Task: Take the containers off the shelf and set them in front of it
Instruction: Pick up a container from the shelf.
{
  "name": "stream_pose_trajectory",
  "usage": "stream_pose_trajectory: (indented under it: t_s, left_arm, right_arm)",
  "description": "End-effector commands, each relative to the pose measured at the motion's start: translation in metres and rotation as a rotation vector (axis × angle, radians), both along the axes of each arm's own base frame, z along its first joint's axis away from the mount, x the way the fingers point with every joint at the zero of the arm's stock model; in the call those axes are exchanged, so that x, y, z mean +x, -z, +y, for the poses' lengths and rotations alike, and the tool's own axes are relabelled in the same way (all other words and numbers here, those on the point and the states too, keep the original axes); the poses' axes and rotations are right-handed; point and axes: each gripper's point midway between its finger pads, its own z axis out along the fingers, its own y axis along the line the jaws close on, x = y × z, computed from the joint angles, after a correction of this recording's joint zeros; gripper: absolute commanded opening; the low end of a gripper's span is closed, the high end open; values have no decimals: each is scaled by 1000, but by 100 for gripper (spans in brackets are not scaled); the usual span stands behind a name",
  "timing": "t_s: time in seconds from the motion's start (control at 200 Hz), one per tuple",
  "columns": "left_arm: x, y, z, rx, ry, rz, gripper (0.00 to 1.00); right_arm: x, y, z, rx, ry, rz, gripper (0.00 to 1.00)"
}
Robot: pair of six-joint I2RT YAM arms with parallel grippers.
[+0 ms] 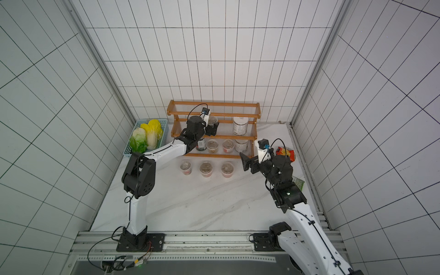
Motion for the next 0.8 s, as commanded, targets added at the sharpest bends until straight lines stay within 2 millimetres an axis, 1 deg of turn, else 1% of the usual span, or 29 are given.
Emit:
stream_pose_trajectory:
  t_s: [0.0, 0.07, 0.21, 0.275, 0.34, 0.465, 0.505, 0.69, 0.795]
  left_arm:
    - [9, 7, -3, 18, -3, 2, 99]
    - [12, 7, -6, 15, 0, 0, 98]
    - [17, 13, -9, 33, 4, 12, 99]
    - [18, 14, -9, 38, 3, 19, 97]
    - [17, 15, -9, 46, 6, 20, 93]
    - [16, 13, -8, 51, 7, 9, 80]
    - [16, 13, -8, 52, 9, 9, 77]
    - [13, 15, -8, 52, 10, 15, 71]
    - [9, 9, -8, 57, 8, -1, 69]
  right_arm:
    - [0, -21, -2, 20, -1, -47, 99]
    - [1, -20, -2, 19, 0, -46, 99]
    - [1, -21, -2, 18, 2, -47, 99]
    - [1, -21, -2, 18, 2, -47, 99]
    - [0, -21, -3, 16, 2, -48, 99]
    - [1, -21, -2, 17, 2, -47, 99]
    - [0, -20, -2, 17, 1, -46, 99]
    - [0, -20, -3, 17, 3, -45, 99]
    - [0, -20, -3, 17, 2, -45, 99]
